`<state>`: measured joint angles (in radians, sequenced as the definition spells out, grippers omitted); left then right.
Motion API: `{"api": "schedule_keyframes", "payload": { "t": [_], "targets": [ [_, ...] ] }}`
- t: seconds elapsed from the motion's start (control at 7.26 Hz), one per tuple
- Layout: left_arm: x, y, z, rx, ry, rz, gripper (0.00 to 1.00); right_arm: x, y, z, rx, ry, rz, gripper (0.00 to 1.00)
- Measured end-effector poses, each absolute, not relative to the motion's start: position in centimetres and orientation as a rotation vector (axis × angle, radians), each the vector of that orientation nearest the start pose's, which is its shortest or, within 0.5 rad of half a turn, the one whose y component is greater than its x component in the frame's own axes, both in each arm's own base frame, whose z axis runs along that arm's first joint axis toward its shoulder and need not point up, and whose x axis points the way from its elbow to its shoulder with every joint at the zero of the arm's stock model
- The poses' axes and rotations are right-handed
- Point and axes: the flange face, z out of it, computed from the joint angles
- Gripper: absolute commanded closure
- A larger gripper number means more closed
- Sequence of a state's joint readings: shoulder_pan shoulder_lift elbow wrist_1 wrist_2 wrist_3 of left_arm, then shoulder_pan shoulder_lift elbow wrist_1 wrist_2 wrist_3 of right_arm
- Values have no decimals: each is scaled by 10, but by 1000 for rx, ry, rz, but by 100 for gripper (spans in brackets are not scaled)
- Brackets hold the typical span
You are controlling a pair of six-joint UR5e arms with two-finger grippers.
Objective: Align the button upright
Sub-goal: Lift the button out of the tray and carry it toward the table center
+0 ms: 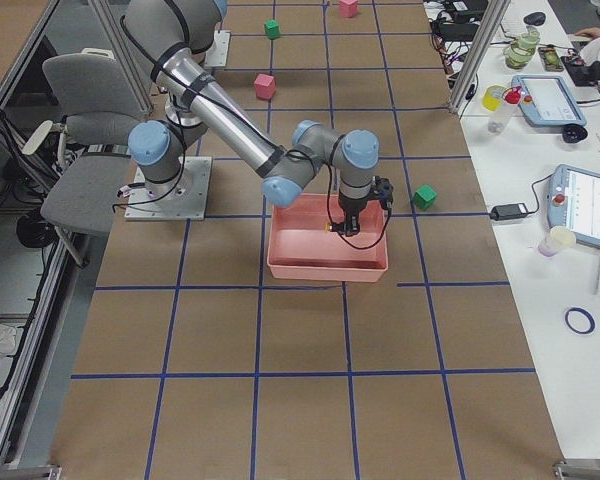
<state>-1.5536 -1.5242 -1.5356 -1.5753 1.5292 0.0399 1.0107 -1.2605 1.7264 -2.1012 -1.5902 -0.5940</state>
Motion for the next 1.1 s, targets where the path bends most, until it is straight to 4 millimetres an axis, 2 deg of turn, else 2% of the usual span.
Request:
{"api": "schedule_keyframes", "payload": {
  "t": [0.28,0.41,0.55,0.83,1.1],
  "targets": [
    [-129,-480,528,37,3178,-126,0,-171,-585,351,-13,3182,-48,100],
    [-129,-480,529,37,3178,-128,0,-140,-595,367,9,3179,-47,100],
    [-129,-479,529,38,3177,-131,0,-97,-604,374,44,3172,-53,100],
    [-129,-479,530,39,3177,-132,0,14,-615,373,107,3148,-70,100],
    [-128,-478,529,38,3177,-132,0,138,-616,357,36,3125,-131,100]
  ]
}}
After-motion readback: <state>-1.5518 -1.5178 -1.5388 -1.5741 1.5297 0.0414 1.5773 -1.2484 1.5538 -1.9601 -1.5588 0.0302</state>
